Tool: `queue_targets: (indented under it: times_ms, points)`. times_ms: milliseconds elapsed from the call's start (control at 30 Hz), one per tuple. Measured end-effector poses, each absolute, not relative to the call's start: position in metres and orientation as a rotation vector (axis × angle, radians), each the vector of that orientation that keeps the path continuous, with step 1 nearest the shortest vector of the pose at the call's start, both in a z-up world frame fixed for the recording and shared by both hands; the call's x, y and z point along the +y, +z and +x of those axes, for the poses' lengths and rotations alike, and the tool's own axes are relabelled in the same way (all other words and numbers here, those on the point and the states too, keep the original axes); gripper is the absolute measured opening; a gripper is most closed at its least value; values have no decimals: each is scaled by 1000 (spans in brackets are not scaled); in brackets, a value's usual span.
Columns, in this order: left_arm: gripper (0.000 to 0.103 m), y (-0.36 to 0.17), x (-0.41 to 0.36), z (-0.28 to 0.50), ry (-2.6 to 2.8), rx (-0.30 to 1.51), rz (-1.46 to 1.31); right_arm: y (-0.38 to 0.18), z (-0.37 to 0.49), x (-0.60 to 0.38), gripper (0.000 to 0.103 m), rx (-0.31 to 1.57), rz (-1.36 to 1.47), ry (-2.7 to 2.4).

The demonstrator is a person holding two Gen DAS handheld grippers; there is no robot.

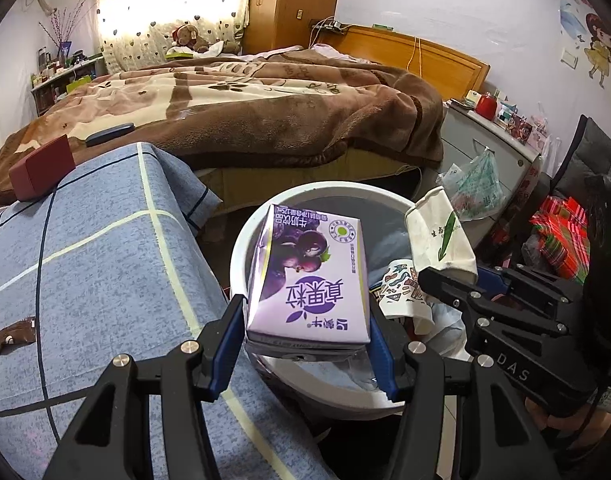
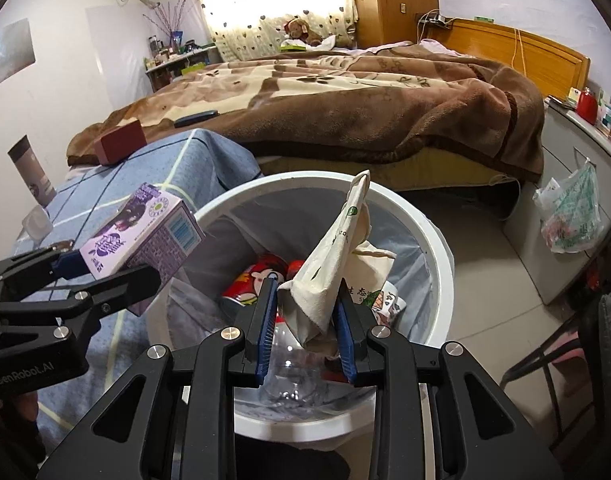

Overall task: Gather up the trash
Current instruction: 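Open both tools over the bin to drop the carton and wrapper, then move both tools back over the remaining trash on the bed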

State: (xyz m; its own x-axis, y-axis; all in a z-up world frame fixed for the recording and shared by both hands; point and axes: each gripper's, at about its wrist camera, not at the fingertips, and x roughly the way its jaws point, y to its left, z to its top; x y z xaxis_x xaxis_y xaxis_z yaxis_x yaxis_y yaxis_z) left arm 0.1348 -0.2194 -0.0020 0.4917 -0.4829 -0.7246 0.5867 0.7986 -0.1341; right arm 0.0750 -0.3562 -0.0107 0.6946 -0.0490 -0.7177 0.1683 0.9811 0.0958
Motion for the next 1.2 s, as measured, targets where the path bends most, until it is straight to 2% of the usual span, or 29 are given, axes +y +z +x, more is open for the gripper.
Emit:
queue_targets:
  times_ms: [300, 367, 433, 500, 1200]
  points:
    - [62, -2, -220, 135, -654, 836, 138, -13, 75, -357, 31, 813, 125, -157]
    - [64, -1, -220, 134, -652, 832, 138, -13, 75, -357, 35, 812, 128, -161]
    - [65, -1, -219, 134, -648, 834, 135, -12, 74, -358, 49, 809, 130, -168]
    - [65, 0, -217, 135, -648, 833, 129, -12, 73, -359, 55, 803, 138, -165]
    - [65, 13, -185, 128, -611, 797, 91, 3, 67, -343, 55, 736, 148, -160]
